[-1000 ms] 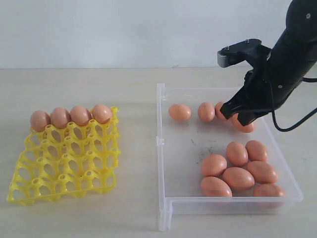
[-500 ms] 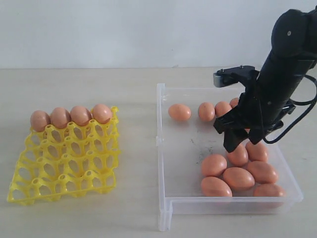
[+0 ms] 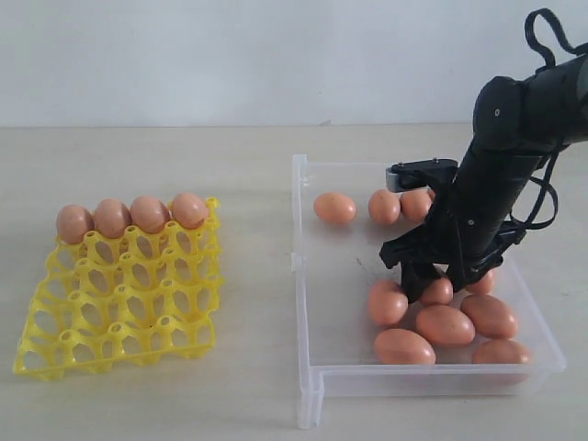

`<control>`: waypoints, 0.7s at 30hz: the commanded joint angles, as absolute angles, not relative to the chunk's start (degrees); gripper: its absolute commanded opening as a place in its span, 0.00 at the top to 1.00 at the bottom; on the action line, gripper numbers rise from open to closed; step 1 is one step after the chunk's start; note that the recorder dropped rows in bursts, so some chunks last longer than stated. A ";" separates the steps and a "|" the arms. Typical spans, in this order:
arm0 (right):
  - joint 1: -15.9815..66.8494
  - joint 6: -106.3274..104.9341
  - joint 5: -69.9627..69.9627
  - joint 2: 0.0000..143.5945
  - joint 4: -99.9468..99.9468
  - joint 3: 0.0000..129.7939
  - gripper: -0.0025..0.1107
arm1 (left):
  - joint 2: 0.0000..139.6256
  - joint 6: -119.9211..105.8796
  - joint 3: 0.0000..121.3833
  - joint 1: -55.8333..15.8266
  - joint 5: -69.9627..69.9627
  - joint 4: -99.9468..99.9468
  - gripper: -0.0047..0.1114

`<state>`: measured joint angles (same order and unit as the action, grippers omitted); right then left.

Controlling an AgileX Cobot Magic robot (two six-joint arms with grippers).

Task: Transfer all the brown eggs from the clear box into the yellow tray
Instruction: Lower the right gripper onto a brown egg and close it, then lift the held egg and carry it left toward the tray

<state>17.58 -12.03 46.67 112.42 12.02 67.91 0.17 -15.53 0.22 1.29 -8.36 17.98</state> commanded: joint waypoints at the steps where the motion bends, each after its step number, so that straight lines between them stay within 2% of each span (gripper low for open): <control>1: 17.18 -11.90 44.74 112.75 10.83 67.99 0.47 | 0.00 -15.55 0.00 1.40 -7.53 18.28 0.93; 3: 17.18 -11.90 44.98 112.75 10.83 67.99 0.53 | 0.00 -15.55 0.00 1.40 -7.53 18.28 0.93; 4: 17.18 -11.90 45.40 112.75 10.83 67.99 0.60 | 0.00 -15.55 0.00 1.40 -7.53 18.28 0.93; 6: 17.18 -13.90 46.77 112.75 10.83 67.99 0.96 | 0.00 -15.55 0.00 1.40 -7.53 18.28 0.93; 16: 17.18 -16.47 33.66 105.65 16.12 67.99 0.98 | 0.00 -15.55 0.00 1.40 -7.53 18.28 0.93; 21: 17.28 -30.69 23.90 99.66 30.95 63.23 0.98 | 0.00 -15.55 0.00 1.40 -7.53 18.28 0.93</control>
<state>17.49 -21.69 29.33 102.88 22.57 65.81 0.17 -15.53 0.22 1.29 -8.36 17.98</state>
